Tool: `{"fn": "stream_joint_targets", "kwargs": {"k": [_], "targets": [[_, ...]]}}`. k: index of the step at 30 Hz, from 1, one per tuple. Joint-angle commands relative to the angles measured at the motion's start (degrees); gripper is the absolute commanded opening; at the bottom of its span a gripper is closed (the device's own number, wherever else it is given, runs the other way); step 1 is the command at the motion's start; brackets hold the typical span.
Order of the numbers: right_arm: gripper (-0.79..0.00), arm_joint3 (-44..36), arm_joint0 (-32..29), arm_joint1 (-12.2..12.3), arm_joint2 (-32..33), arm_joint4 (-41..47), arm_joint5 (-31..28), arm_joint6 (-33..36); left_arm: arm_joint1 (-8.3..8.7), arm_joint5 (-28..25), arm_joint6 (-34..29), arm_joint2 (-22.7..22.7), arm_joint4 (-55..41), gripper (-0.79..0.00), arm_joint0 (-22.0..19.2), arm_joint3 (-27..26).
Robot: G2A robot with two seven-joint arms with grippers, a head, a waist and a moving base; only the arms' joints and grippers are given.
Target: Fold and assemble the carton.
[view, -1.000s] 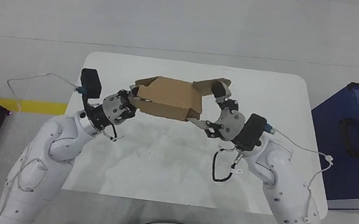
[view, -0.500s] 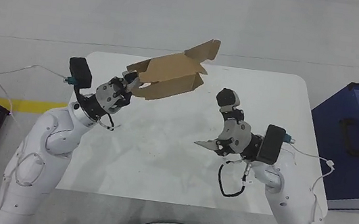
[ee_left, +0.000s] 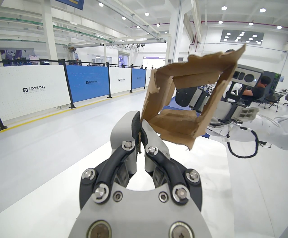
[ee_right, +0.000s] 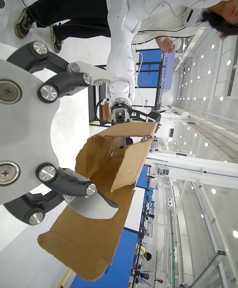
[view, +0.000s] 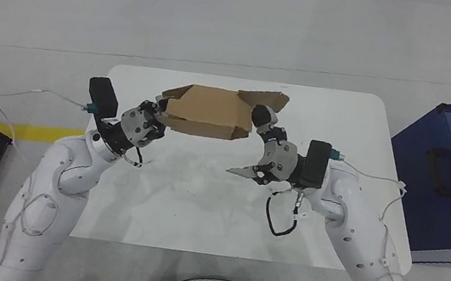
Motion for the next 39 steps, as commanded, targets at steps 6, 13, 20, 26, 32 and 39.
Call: {"fn": "stream_joint_targets", "kwargs": {"k": [6,13,20,26,32,39], "targets": [[-0.068,1.70,2.26,-0.45,-2.47,2.34,-0.48,2.32,-0.12,-0.08,0.42,0.27,-0.35,-0.785,-0.54,0.65],[-0.074,1.57,1.84,-0.44,-2.07,3.13,0.77,3.06,-0.25,1.34,-0.20,0.05,-2.53,-0.785,-1.57,2.12],[-0.135,0.26,0.76,-0.42,-1.75,2.28,2.14,2.09,-0.39,2.22,-0.77,0.26,-2.93,-0.785,-2.28,2.79],[-0.148,-1.39,-1.18,-0.33,-1.21,0.42,4.50,0.75,-0.47,3.70,-1.04,-0.20,-3.15,-0.785,-2.80,3.63],[-0.145,-2.63,-1.98,-0.25,-1.27,-1.37,5.32,1.32,-0.57,4.37,-1.53,0.00,-2.82,-0.785,-3.30,3.62],[-0.129,-2.81,-0.76,-0.41,-2.36,-2.67,6.45,3.63,-0.59,2.94,-1.08,0.22,-1.24,-0.785,-3.33,3.24]]}}
